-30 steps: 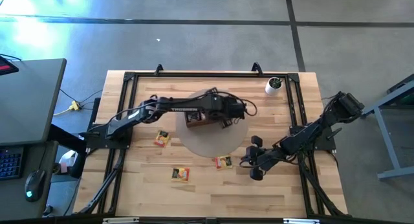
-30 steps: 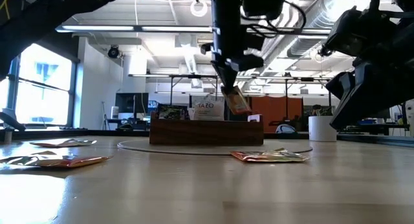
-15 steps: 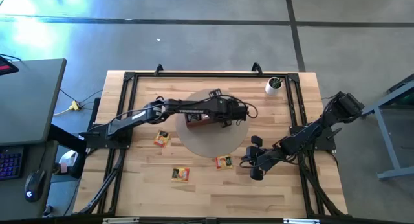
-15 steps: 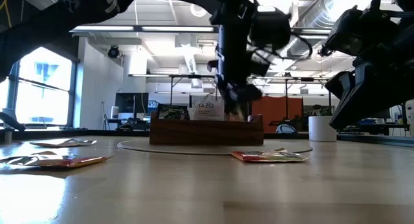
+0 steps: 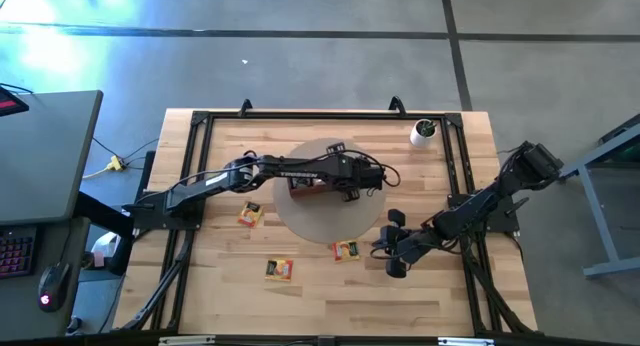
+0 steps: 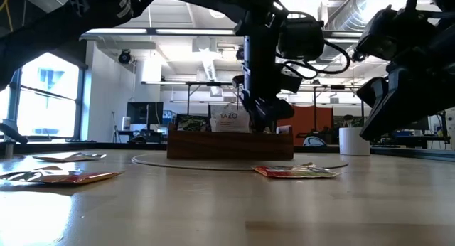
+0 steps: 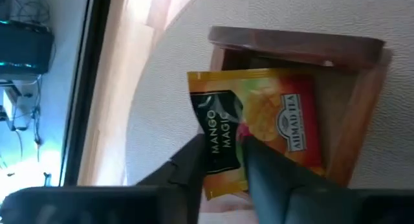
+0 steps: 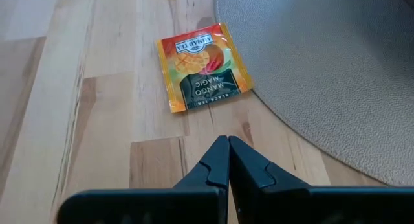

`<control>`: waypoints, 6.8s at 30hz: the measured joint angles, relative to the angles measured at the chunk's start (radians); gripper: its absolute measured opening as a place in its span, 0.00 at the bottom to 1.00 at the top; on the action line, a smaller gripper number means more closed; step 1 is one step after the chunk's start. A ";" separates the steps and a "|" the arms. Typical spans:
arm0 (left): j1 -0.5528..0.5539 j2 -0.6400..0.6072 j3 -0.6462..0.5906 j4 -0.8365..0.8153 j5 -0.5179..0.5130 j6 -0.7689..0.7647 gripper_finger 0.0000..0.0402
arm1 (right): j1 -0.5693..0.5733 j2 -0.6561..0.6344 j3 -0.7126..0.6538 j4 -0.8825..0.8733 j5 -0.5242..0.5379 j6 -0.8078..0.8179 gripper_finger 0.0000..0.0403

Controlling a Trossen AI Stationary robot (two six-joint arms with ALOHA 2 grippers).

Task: Pick & Place Tea
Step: Put the yellow tea bag into the right section of the wooden organizer

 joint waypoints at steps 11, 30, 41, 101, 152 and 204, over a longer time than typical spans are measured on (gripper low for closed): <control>-0.039 -0.006 0.020 -0.046 0.019 -0.049 0.47 | 0.000 0.000 0.000 0.007 0.015 0.000 0.02; -0.235 -0.355 0.007 -0.374 0.046 -0.380 0.48 | 0.000 0.000 0.000 0.001 0.072 0.004 0.04; -0.452 -0.549 0.005 -0.375 0.032 -0.480 0.48 | 0.000 0.000 0.000 0.069 -0.041 -0.062 0.06; -0.419 -0.449 -1.201 1.403 0.329 -0.786 0.48 | -0.225 0.295 0.002 0.451 -0.296 0.285 0.32; -0.495 -0.400 -1.201 1.512 0.233 -0.839 0.48 | -0.042 0.196 0.000 0.254 -0.106 0.858 0.28; -0.538 -0.347 -0.889 0.831 0.105 -0.921 0.48 | -0.174 0.196 0.000 0.268 -0.163 0.800 0.28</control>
